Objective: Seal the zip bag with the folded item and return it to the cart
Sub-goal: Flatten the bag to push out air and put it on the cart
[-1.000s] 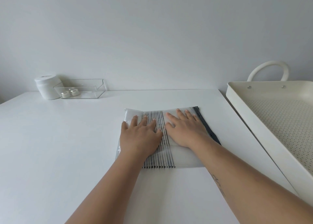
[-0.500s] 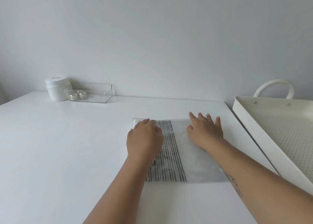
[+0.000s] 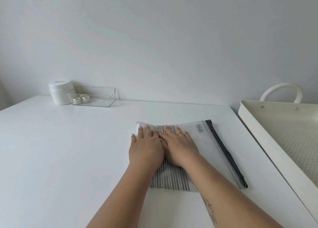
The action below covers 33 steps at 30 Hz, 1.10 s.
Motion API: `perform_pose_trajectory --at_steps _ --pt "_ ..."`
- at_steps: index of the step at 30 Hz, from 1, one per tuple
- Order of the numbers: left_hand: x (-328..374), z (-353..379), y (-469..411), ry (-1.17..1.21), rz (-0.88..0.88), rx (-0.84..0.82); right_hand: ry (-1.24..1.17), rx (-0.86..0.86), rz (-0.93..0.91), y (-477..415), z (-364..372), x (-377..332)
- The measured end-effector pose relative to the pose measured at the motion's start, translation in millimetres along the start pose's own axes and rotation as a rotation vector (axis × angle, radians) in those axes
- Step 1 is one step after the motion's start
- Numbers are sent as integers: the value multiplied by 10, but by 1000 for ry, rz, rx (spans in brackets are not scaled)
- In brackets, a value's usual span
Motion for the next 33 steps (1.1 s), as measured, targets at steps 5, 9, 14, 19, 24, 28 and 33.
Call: perform_pose_trajectory --at_steps 5,9,14,19,24,28,33 --pt "13 20 17 -94 2 -3 47 -8 64 19 -33 230" --pt "41 60 18 -145 -1 -19 53 -12 137 112 -110 548" --pt "43 88 1 -192 -2 -20 77 2 236 237 -214 852" --pt "69 71 16 -163 3 -1 128 -30 411 362 -361 1164" --pt "176 -38 103 -165 15 65 248 24 378 513 -705 1165" --pt "275 -252 191 -181 103 186 -110 103 128 629 -723 561" --pt "352 -402 350 -133 228 199 -177 53 -7 797 -396 63"
Point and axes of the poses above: each hand's wrist, its own y-axis away from the middle knuckle, its own z-axis out of the palm, x = y × z, the point moved 7 cm from there along -y, towards the middle knuckle, and after that the axes turned 2 degrees about x, right-handed, at the moved point
